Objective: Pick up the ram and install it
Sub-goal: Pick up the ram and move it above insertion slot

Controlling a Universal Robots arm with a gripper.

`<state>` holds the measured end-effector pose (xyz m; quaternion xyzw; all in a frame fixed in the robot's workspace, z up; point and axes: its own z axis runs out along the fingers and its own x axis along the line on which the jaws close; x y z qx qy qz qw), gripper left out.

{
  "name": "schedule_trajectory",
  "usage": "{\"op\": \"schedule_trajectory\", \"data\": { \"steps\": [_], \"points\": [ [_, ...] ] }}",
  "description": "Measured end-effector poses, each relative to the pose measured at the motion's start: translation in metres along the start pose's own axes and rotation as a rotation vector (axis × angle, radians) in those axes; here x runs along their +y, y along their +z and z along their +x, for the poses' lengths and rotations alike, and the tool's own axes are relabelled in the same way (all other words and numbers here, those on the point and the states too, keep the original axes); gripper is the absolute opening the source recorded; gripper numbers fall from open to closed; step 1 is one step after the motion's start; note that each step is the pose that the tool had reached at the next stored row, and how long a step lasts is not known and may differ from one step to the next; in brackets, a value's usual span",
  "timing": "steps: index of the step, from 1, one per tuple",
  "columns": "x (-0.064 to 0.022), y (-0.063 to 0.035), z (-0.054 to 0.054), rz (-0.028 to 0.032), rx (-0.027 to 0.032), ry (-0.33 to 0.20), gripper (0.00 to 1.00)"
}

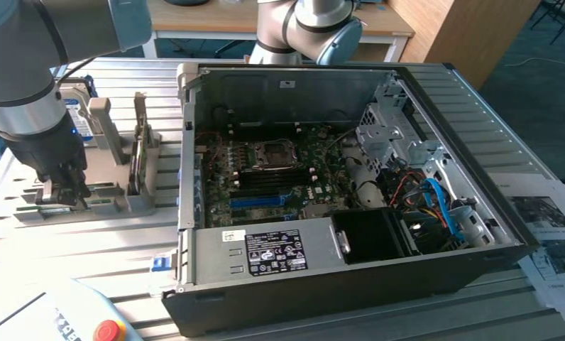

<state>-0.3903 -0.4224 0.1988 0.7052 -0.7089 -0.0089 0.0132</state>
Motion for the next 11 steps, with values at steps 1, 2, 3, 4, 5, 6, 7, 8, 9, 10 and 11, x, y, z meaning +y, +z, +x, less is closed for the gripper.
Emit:
{"op": "schedule_trajectory", "data": {
  "steps": [1,2,3,4,5,6,7,8,9,10,11],
  "points": [
    [0.0000,0.0000,0.0000,-0.0001,0.0000,0.003,0.31],
    [0.0000,0.0001,0.0000,-0.0001,-0.0001,0.006,0.31],
    [0.0000,0.0001,0.0000,-0.0001,-0.0003,0.009,0.31],
    [0.0000,0.0001,0.0000,-0.0001,-0.0003,0.011,0.31],
    [0.0000,0.0001,0.0000,-0.0001,-0.0003,0.012,0.31],
    [0.0000,0.0001,0.0000,-0.0001,-0.0003,0.012,0.31],
    [0.0000,0.0002,0.0000,-0.0001,-0.0004,0.012,0.31],
    [0.0000,0.0001,0.0000,-0.0001,-0.0003,0.012,0.31],
    [0.0000,0.0002,0.0000,0.0000,-0.0003,0.012,0.31],
    [0.0000,0.0002,0.0000,-0.0001,-0.0004,0.012,0.31],
    [0.0000,0.0002,0.0000,0.0000,-0.0004,0.013,0.31]
  ]
}}
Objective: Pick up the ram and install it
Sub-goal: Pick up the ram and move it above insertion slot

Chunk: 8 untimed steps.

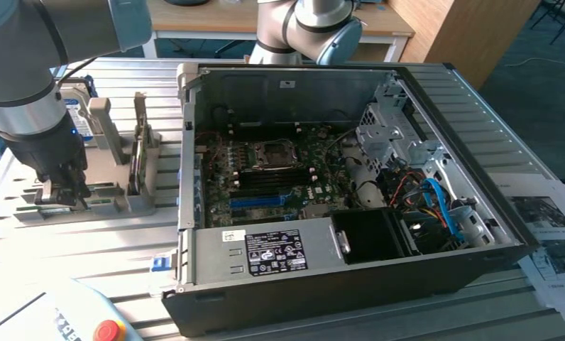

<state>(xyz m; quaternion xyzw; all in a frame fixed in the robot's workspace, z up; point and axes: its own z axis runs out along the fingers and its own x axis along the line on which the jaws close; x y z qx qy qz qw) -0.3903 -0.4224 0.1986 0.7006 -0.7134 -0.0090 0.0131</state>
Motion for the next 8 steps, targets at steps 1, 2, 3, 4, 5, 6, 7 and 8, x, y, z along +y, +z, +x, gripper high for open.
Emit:
{"op": "schedule_trajectory", "data": {
  "steps": [1,2,3,4,5,6,7,8],
  "points": [
    [0.0000,0.0000,0.0000,0.0000,-0.0001,0.001,0.31],
    [0.0000,0.0000,0.0000,0.0000,-0.0001,0.001,0.31],
    [0.0000,0.0000,0.0000,0.0000,-0.0001,0.001,0.31],
    [0.0000,0.0000,0.0000,0.0000,0.0000,0.001,0.31],
    [0.0000,0.0000,0.0000,0.0000,-0.0001,0.001,0.31],
    [0.0000,0.0000,0.0000,-0.0001,-0.0001,0.001,0.31],
    [0.0000,0.0000,0.0000,0.0000,-0.0001,0.001,0.31],
    [0.0000,0.0000,0.0000,0.0000,-0.0001,0.001,0.31]
  ]
}}
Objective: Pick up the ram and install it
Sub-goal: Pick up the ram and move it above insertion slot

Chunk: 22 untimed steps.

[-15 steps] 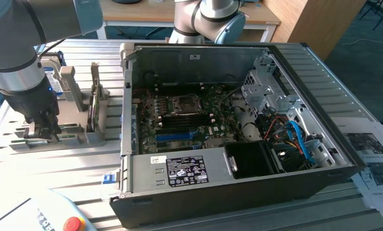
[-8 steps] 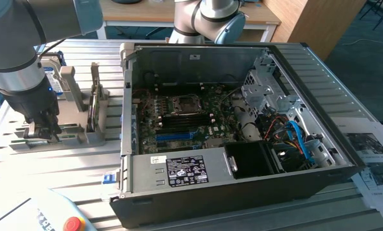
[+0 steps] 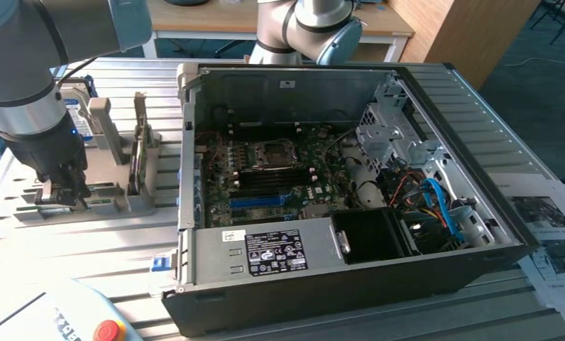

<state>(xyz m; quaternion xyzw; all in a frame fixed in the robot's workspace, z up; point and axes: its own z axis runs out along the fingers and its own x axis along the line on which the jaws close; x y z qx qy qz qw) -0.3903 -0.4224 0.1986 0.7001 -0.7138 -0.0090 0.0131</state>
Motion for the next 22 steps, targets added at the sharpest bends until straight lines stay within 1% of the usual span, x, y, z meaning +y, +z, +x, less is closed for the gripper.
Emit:
{"op": "schedule_trajectory", "data": {
  "steps": [6,7,8,19,21,22],
  "points": [
    [0.0000,0.0000,0.0000,0.0000,0.0000,0.000,0.31],
    [0.0000,0.0000,0.0000,-0.0001,0.0000,0.000,0.30],
    [0.0000,0.0000,0.0000,0.0000,0.0000,0.000,0.23],
    [0.0000,0.0000,0.0000,0.0000,0.0000,0.000,0.23],
    [0.0000,0.0000,0.0000,0.0000,0.0001,0.000,0.21],
    [0.0000,0.0000,0.0000,-0.0001,0.0000,0.000,0.15]
  ]
}}
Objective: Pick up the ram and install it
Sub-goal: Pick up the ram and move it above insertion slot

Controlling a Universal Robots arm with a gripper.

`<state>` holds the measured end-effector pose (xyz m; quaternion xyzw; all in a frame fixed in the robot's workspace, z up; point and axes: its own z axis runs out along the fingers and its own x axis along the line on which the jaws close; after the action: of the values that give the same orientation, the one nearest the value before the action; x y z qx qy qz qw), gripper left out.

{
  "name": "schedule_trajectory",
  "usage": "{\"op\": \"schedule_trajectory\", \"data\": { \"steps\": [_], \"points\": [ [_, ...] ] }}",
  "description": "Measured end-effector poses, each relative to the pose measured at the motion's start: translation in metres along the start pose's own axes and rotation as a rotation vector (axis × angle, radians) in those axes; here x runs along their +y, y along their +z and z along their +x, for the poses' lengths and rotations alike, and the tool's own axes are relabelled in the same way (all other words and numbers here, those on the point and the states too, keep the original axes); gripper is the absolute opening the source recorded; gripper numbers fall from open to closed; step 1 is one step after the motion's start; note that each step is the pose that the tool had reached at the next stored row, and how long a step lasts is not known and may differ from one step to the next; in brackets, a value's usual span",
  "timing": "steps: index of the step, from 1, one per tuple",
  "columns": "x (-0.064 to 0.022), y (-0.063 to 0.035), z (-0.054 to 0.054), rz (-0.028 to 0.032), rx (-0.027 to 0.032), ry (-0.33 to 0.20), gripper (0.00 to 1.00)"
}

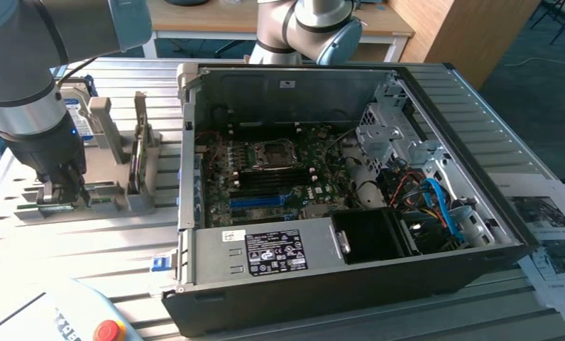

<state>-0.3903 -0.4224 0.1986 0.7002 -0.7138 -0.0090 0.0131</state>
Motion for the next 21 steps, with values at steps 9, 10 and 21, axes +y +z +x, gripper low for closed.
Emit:
{"op": "schedule_trajectory", "data": {
  "steps": [9,10,21],
  "points": [
    [0.0000,0.0000,0.0000,0.0000,0.0000,0.000,0.12],
    [0.0000,0.0000,0.0000,0.0000,0.0000,0.000,0.12],
    [0.0000,0.0000,0.0000,0.0001,0.0000,0.000,0.12]
  ]
}}
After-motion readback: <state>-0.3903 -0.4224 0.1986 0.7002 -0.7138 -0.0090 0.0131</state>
